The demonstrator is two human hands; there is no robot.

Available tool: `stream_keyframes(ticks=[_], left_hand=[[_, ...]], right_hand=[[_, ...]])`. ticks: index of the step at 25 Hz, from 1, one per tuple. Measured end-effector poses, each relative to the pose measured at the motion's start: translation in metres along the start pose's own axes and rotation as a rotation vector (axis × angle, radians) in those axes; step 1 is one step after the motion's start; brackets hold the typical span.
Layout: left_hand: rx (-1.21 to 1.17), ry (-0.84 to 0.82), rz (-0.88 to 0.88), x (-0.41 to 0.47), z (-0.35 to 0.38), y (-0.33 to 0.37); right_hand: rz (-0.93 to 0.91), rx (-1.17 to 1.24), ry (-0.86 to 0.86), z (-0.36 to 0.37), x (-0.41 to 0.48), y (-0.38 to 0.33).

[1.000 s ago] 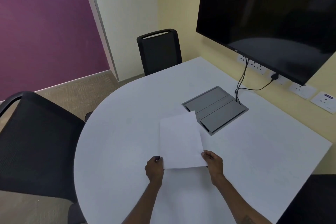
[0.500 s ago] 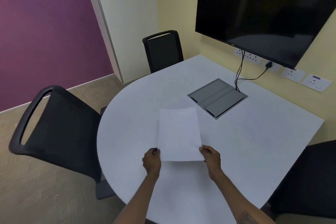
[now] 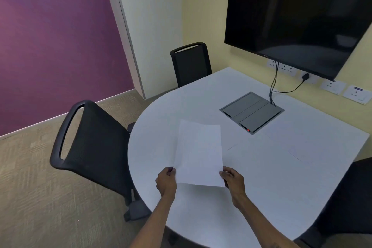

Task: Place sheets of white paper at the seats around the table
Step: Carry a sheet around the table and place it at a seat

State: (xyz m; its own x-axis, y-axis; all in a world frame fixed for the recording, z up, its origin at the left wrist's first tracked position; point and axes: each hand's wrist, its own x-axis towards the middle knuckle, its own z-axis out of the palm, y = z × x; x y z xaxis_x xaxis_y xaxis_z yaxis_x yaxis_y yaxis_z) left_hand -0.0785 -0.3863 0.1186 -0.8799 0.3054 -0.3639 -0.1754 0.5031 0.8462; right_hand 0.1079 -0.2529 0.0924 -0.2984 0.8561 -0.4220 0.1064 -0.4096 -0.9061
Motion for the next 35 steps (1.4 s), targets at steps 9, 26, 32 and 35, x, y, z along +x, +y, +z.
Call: stream_keyframes(ticks=[9, 26, 32, 35], left_hand=[[0.088, -0.07, 0.05, 0.129, -0.035, 0.023], [0.428, -0.38, 0.309, 0.302, -0.036, 0.059], [0.504, -0.401, 0.341, 0.328, -0.018, 0.073], [0.568, -0.388, 0.337, 0.339, -0.007, 0.076]], right_hand=[[0.052, 0.028, 0.1, 0.111, 0.039, 0.02], [0.246, 0.291, 0.388, 0.239, 0.073, 0.047], [0.319, 0.373, 0.449, 0.254, 0.098, 0.046], [0.366, 0.401, 0.443, 0.261, 0.109, 0.051]])
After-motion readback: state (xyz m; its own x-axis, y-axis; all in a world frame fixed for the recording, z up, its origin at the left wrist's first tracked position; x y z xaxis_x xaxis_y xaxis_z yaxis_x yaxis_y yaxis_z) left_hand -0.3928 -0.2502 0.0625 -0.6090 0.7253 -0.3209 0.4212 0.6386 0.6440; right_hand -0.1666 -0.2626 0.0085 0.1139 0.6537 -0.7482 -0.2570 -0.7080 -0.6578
